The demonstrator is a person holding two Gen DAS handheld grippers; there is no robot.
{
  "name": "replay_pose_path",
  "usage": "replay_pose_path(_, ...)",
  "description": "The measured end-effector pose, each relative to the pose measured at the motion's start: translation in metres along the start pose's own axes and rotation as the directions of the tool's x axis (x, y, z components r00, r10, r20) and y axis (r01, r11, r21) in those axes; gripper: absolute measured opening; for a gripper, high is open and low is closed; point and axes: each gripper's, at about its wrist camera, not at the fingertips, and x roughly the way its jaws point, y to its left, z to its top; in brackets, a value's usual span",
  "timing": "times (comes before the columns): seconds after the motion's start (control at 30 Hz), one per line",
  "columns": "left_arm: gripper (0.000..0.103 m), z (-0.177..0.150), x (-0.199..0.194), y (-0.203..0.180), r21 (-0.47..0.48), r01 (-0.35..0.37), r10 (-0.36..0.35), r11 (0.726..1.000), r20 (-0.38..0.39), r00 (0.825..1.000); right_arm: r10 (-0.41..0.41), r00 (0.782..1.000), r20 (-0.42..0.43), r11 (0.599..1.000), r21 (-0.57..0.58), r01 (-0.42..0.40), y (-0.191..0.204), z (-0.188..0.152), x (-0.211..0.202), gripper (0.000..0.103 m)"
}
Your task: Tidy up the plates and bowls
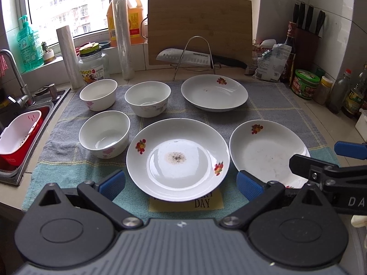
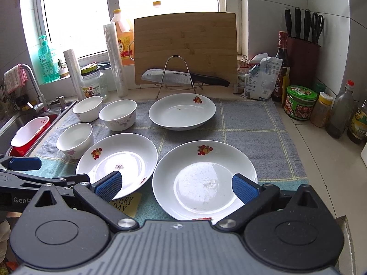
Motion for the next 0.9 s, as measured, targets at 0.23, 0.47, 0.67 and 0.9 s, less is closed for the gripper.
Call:
replay_pose_path(0.23, 0.102, -0.003, 0.006, 0.0, 0.024, 0.052, -0.053, 0.998, 0.047, 0.997, 0.004, 1.0, 0.019, 1.0, -0.03, -0.003, -0.018, -0.014, 0.005, 0.103)
replay_pose_path(0.47, 0.102, -0.011, 0.02, 0.001, 0.05, 0.054, -0.057, 0.997, 0.054, 0.997, -0.034, 0.999, -0.033, 0.997, -0.064, 0.032, -0.038, -0.045, 0.028, 0.103)
replay_pose_path(0.67, 0.102, -0.013, 0.034, 0.008, 0.045, 0.08, -0.081, 0.996, 0.034, 0.996, -0.037, 0.994, -0.105, 0.998, -0.057, 0.031, -0.048, -0.068, 0.06, 0.103)
replay_pose_path(0.9, 0.102, -0.007, 0.045, 0.015, 0.067, 0.117, -0.118, 0.991, 0.02, 0.993, -0.05, 0.99, -0.131, 0.996, -0.082, 0.04, -0.047, -0.077, 0.086, 0.103)
